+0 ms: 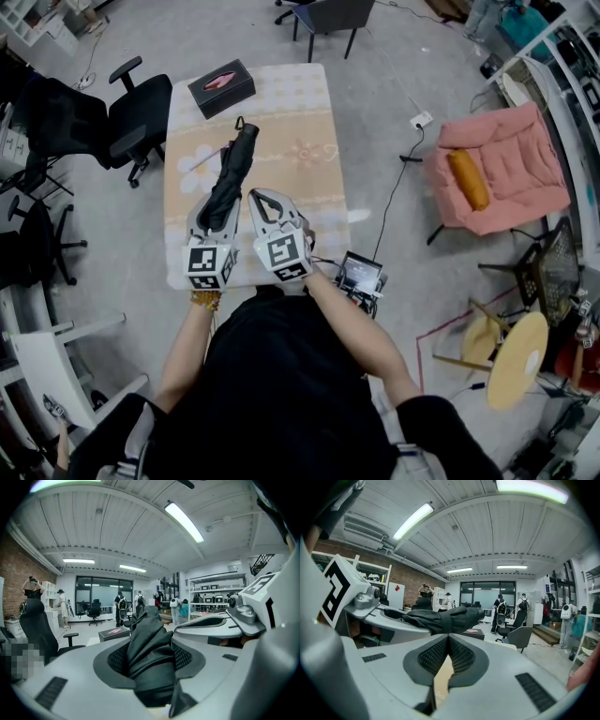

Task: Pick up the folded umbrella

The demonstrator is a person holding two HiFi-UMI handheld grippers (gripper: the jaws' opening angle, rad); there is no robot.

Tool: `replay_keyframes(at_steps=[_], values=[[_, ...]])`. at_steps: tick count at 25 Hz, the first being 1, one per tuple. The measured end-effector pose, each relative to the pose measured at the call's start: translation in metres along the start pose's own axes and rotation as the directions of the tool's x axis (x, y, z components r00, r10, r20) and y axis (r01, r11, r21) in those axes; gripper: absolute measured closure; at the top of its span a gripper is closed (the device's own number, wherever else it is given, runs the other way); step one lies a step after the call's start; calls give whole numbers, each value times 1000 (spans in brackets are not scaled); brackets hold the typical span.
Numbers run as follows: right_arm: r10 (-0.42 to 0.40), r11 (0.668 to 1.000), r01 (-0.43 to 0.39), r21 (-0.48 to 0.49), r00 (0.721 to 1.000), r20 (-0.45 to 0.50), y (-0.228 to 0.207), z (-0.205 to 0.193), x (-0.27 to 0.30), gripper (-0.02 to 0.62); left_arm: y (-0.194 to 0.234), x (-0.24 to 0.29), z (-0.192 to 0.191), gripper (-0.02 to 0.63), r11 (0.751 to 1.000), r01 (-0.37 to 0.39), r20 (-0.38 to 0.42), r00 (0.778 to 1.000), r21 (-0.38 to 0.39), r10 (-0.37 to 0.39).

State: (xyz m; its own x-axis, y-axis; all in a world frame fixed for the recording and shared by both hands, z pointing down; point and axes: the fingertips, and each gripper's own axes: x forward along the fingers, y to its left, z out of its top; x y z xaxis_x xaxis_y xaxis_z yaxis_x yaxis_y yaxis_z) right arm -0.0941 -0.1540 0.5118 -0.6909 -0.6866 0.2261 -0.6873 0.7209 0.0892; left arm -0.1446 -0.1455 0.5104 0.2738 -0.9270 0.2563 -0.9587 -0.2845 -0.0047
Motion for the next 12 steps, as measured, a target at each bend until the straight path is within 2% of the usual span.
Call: replay_keyframes(at_steps=[12], values=[[-8,1000,8,-5,1000,0,-3,0,0,580,1,1,0,409,1000,-2,-1,1000,-2,2]])
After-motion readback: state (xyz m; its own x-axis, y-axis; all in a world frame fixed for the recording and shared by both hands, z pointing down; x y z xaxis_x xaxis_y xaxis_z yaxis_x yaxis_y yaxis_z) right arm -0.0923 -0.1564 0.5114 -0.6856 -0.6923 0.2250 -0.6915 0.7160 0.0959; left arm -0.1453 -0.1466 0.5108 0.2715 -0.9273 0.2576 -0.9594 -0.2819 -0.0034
